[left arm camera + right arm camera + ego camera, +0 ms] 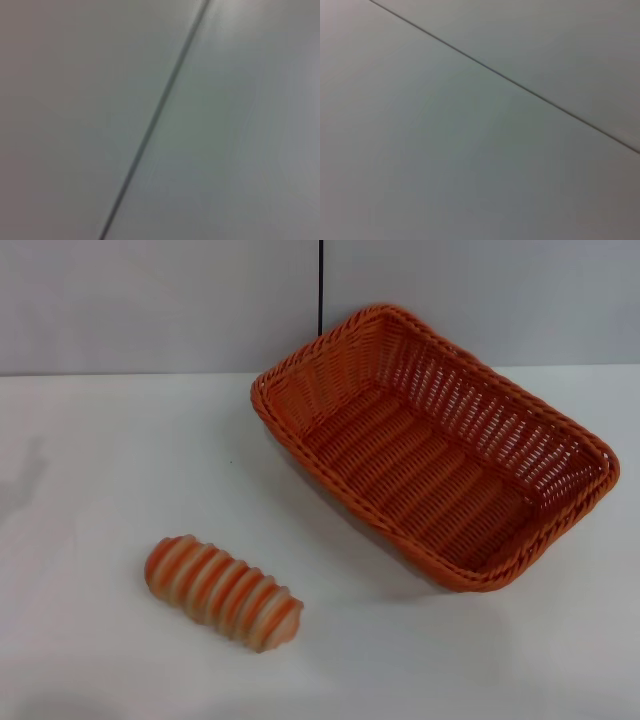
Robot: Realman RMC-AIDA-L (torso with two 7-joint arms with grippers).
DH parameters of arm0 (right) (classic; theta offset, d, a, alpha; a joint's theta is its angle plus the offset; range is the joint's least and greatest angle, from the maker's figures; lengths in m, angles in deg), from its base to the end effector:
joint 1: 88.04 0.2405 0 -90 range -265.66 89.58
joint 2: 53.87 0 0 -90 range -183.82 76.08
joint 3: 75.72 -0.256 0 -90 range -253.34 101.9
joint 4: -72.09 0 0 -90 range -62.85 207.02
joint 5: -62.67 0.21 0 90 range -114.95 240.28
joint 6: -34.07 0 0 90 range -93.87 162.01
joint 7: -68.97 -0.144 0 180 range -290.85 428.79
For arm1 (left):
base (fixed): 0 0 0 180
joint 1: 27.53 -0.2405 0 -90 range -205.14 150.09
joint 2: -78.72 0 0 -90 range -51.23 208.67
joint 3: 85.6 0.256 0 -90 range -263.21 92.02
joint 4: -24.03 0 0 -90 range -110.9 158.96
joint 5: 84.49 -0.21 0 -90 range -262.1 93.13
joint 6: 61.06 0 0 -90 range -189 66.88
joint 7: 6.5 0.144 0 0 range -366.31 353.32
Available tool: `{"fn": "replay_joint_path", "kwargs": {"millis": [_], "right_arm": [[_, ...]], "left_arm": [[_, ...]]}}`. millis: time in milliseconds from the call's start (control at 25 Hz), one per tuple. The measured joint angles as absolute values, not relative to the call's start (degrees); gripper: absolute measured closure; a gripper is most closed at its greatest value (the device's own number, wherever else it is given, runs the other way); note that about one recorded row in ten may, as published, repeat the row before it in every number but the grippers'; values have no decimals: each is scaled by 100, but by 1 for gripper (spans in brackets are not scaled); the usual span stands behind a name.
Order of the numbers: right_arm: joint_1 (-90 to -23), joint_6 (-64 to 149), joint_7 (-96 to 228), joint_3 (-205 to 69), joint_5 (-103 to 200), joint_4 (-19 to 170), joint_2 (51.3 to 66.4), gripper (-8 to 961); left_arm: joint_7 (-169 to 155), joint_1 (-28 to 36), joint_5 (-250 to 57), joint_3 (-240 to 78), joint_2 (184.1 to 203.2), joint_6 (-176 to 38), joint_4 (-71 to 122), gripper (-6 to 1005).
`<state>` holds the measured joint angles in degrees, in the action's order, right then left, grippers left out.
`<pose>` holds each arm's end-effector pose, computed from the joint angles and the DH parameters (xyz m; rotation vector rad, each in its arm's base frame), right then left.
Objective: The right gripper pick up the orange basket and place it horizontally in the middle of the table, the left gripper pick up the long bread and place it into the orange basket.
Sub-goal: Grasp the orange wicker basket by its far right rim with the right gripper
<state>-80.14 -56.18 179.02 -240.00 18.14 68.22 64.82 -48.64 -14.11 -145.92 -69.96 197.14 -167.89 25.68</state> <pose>0.4206 0.1884 0.0951 -0.7580 0.9477 1.4529 -0.3462 0.2221 0.0707 -1.2686 -0.4835 -1.3339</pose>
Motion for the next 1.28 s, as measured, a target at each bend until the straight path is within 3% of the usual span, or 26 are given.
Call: {"fn": "replay_joint_path", "kwargs": {"millis": [760,1040,1200,1240,1280], "right_arm": [[-7668,-5500,17215,-23986,1963,6906,6475,496],[-7973,-6046,16748,-23515,989,5197,6434,502],[-7985,-6300,16320,-23475,526,4283,6284,502],[-7913,-6278,15897,-23474,273,3887,6145,502],[-7913,-6278,15897,-23474,273,3887,6145,502]], "left_arm": [[-4936,-1321,-14648,-7579,19694,-16974,2355,158],[-4954,-1353,-14664,-7505,19689,-16961,2387,159],[-5005,-1375,-14667,-7505,19677,-16931,2396,159],[-5024,-1393,-14669,-7507,19675,-16930,2397,159],[-5024,-1393,-14669,-7507,19675,-16930,2397,159]]}}
